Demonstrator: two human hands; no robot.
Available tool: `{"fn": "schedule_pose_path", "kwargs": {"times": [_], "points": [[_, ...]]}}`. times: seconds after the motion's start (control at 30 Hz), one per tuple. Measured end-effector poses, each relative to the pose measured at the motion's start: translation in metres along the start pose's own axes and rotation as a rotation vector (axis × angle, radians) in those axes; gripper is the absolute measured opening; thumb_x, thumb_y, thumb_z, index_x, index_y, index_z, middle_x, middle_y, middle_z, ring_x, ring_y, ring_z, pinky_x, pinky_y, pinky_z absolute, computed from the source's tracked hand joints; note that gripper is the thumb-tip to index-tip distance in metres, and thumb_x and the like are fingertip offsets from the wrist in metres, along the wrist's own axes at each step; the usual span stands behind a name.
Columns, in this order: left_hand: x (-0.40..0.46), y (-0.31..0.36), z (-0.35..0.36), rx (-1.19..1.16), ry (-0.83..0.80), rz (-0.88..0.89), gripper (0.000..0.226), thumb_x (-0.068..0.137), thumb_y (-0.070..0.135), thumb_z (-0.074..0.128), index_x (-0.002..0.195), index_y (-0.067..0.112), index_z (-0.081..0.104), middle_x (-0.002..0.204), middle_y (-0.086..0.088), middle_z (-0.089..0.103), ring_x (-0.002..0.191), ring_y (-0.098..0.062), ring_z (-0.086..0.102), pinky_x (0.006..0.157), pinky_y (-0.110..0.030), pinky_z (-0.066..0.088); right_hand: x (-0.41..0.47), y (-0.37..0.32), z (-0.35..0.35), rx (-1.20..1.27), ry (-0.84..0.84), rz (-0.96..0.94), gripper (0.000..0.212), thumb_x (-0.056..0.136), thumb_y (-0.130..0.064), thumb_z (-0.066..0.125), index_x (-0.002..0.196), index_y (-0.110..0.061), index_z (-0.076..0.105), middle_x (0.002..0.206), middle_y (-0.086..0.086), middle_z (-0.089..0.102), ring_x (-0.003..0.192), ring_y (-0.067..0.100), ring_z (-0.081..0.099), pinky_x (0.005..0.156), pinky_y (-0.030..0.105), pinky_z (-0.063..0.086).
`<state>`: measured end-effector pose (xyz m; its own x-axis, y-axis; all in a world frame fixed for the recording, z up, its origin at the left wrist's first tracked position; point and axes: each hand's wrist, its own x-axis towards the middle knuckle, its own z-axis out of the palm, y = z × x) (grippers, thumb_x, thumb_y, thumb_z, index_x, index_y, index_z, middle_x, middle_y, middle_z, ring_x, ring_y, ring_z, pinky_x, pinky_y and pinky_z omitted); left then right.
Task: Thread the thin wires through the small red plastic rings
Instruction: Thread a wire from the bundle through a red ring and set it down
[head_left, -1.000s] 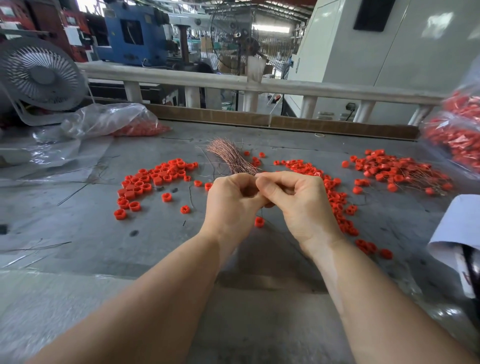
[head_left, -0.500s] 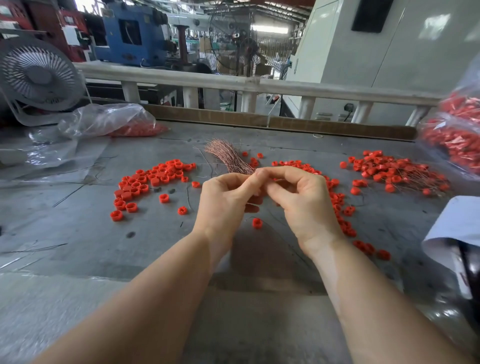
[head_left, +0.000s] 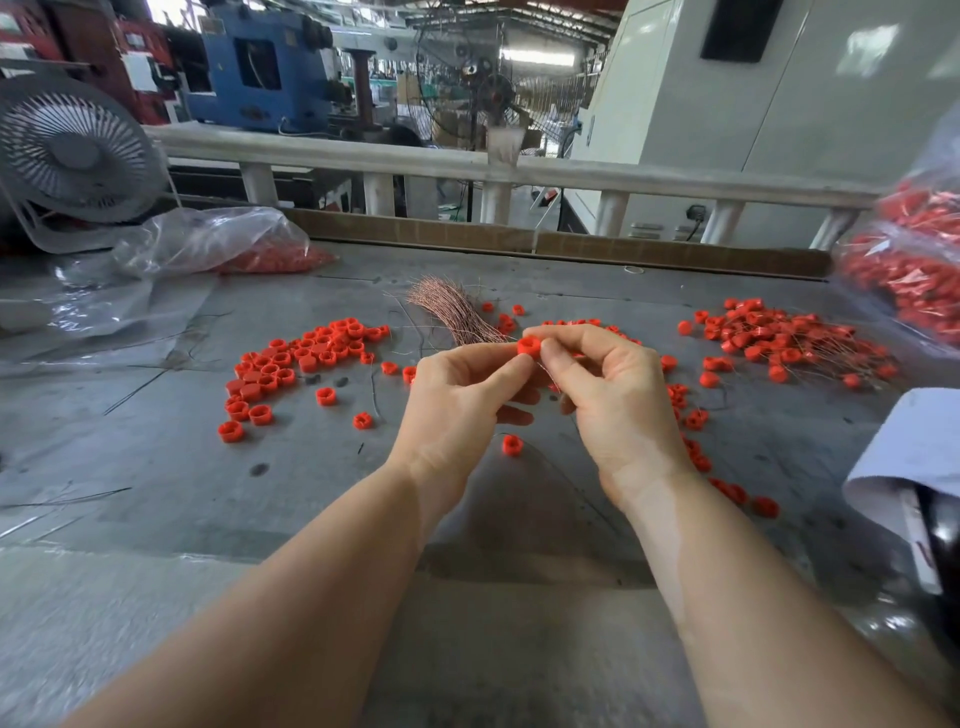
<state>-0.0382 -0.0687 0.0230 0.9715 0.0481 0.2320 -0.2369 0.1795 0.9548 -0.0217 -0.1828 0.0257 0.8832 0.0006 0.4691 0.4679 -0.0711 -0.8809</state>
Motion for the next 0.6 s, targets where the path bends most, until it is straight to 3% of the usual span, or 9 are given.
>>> {"fn": "schedule_pose_path", "kwargs": {"times": [0.6], "points": [[-0.0003,0.0005,-0.001,0.066,0.033,-0.008,0.014,0.087,0.01,0.06,0.079,0.012,0.071,0.068,-0.002,0.07,0.059,-0.009,0.059,0.052,-0.02,0.049,-0.0005,0.0016,-0.0017,-0.048,-0.022,0.009,0.022,0.091,-0.008,0.056,0.084,-0.024,0.07,0.069,-0.018,0.068,0.065,-0.006,0.06,0.054,0.005,0.041]]}}
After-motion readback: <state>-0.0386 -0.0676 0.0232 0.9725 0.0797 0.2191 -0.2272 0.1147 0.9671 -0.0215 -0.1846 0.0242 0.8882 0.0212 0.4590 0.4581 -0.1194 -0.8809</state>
